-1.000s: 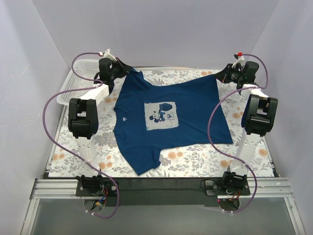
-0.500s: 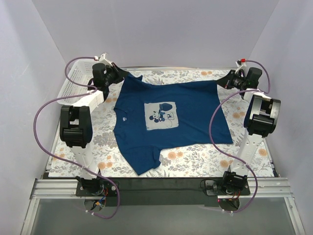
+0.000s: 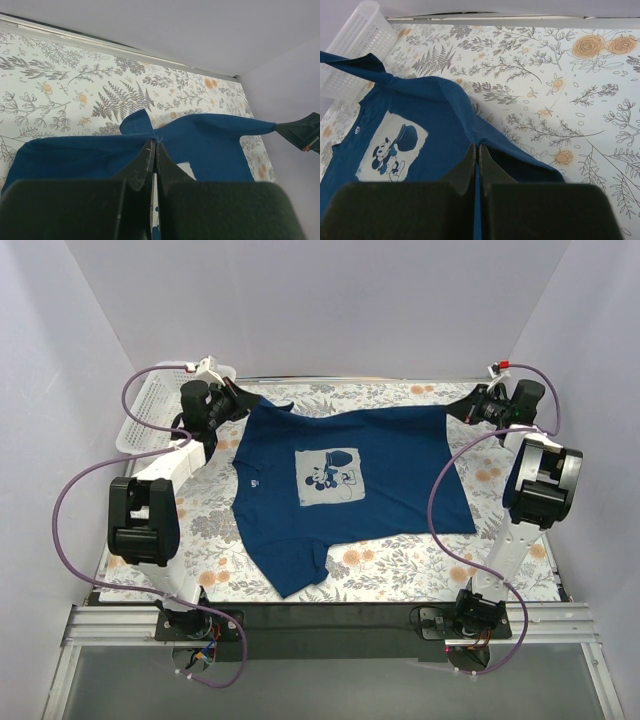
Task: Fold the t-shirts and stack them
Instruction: Fold the tshirt
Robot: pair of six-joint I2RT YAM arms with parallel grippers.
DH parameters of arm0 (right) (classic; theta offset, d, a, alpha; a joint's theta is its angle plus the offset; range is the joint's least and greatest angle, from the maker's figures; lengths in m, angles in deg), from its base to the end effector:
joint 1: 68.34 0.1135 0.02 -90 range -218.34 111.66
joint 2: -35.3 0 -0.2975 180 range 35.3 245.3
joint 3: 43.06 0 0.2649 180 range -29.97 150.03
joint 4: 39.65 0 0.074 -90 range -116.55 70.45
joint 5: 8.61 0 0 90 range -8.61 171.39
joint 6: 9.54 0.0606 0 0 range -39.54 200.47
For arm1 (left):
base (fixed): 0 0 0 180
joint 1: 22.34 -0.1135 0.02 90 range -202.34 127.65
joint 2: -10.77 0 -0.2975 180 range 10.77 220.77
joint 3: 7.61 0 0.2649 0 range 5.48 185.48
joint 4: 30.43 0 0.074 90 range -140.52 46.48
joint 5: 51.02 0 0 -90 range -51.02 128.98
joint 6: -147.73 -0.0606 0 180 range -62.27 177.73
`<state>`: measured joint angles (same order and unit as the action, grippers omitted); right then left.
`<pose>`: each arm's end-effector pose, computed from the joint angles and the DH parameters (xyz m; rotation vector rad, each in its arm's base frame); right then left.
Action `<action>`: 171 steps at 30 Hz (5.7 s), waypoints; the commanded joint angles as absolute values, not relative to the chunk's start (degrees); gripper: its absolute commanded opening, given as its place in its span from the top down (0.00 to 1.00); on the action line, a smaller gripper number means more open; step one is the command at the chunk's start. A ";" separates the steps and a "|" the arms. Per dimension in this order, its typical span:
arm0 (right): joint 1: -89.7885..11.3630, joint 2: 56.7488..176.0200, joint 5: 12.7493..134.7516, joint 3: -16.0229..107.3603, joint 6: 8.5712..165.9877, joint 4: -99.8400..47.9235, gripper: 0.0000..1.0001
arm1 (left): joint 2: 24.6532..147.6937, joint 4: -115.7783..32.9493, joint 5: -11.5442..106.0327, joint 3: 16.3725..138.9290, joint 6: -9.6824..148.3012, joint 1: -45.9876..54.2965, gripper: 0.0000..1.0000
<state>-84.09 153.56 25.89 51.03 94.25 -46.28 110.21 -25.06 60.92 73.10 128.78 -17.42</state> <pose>0.5004 -0.0892 0.2344 -0.2008 1.8158 0.8754 0.4428 -0.0608 0.2918 -0.8175 1.8060 -1.2525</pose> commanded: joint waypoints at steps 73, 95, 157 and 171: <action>-85.83 163.01 22.06 59.60 100.15 -46.24 0.99 | 90.31 -25.32 67.11 53.65 128.13 -17.95 1.00; -86.71 160.99 22.33 57.22 97.25 -44.04 0.99 | 88.72 -26.73 66.05 51.54 128.13 -17.25 1.00; -82.75 167.76 38.94 75.77 72.56 -5.64 0.87 | 74.13 -49.14 63.24 46.88 121.36 -16.46 0.45; -83.63 158.45 36.92 66.81 68.87 -6.69 0.99 | 74.05 -48.70 63.86 46.61 121.36 -16.46 0.45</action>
